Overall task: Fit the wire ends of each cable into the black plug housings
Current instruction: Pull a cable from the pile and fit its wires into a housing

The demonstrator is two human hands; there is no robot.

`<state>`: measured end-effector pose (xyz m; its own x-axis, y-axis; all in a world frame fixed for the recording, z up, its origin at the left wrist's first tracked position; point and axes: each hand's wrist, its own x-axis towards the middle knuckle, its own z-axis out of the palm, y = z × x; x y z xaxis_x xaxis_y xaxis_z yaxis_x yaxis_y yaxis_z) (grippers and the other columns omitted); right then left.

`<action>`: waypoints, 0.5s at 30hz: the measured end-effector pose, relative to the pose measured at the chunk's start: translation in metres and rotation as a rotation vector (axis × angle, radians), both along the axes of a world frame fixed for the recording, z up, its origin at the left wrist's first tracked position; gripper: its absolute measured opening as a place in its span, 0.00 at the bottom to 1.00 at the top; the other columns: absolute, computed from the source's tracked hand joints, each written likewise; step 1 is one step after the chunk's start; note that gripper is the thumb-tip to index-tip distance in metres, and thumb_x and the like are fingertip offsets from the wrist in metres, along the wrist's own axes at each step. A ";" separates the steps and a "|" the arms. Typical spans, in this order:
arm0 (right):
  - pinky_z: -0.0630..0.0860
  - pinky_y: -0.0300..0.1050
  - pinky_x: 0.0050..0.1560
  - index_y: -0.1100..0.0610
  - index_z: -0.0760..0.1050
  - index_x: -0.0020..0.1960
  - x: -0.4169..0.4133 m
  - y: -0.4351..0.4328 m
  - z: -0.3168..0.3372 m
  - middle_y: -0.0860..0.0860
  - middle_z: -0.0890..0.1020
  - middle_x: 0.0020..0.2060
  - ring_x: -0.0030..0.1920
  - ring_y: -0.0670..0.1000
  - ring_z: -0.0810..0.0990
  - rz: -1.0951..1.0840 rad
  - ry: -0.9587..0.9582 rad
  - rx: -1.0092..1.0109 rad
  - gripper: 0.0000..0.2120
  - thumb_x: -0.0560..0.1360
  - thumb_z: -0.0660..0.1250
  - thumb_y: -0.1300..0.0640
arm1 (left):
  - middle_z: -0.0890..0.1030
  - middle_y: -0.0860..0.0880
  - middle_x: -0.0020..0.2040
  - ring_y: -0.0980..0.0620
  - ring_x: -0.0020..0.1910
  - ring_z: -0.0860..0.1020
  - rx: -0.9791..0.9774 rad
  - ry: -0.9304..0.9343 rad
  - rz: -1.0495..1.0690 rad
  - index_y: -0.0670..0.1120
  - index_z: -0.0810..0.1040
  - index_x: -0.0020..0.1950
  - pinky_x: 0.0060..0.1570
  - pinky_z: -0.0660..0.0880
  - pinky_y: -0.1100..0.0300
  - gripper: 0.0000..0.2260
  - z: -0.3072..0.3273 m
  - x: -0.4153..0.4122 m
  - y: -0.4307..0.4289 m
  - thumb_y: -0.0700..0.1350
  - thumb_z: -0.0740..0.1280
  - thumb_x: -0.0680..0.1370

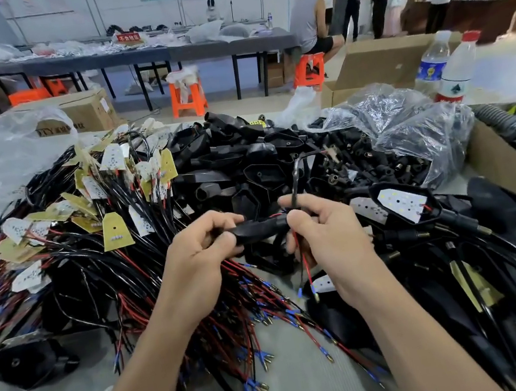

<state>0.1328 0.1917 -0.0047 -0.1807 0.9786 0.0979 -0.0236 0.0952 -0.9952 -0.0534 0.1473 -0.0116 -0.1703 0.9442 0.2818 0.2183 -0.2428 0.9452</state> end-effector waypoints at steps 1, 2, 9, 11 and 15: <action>0.71 0.40 0.27 0.52 0.84 0.51 0.001 -0.001 0.001 0.54 0.81 0.30 0.28 0.50 0.74 0.063 -0.003 -0.019 0.12 0.82 0.63 0.61 | 0.85 0.55 0.57 0.53 0.58 0.83 0.029 -0.064 0.015 0.53 0.80 0.43 0.56 0.82 0.58 0.09 -0.001 0.000 -0.001 0.41 0.64 0.77; 0.70 0.40 0.27 0.55 0.85 0.47 0.002 -0.002 0.002 0.56 0.82 0.31 0.28 0.51 0.75 0.121 0.014 -0.045 0.12 0.82 0.63 0.62 | 0.85 0.53 0.58 0.53 0.59 0.84 0.048 -0.159 0.033 0.53 0.81 0.46 0.56 0.81 0.59 0.09 -0.001 -0.001 -0.001 0.40 0.65 0.77; 0.73 0.42 0.29 0.59 0.81 0.36 -0.024 -0.016 -0.005 0.55 0.85 0.30 0.30 0.51 0.82 0.080 -0.004 -0.034 0.12 0.79 0.69 0.62 | 0.88 0.48 0.47 0.54 0.41 0.85 -0.122 -0.509 0.034 0.45 0.78 0.64 0.38 0.82 0.60 0.10 0.003 0.020 0.003 0.37 0.62 0.85; 0.74 0.44 0.32 0.56 0.79 0.32 -0.031 -0.020 -0.013 0.52 0.84 0.28 0.28 0.49 0.80 0.016 -0.255 0.078 0.14 0.77 0.70 0.57 | 0.87 0.48 0.43 0.51 0.33 0.81 -0.169 -0.440 0.005 0.46 0.80 0.63 0.29 0.78 0.61 0.10 0.000 0.029 0.003 0.37 0.63 0.85; 0.69 0.43 0.29 0.60 0.75 0.34 -0.026 -0.015 -0.013 0.57 0.82 0.27 0.24 0.56 0.77 0.049 -0.291 0.107 0.13 0.77 0.67 0.58 | 0.88 0.51 0.50 0.55 0.45 0.86 -0.201 -0.394 0.065 0.52 0.83 0.59 0.40 0.82 0.63 0.11 -0.006 0.023 0.005 0.39 0.63 0.85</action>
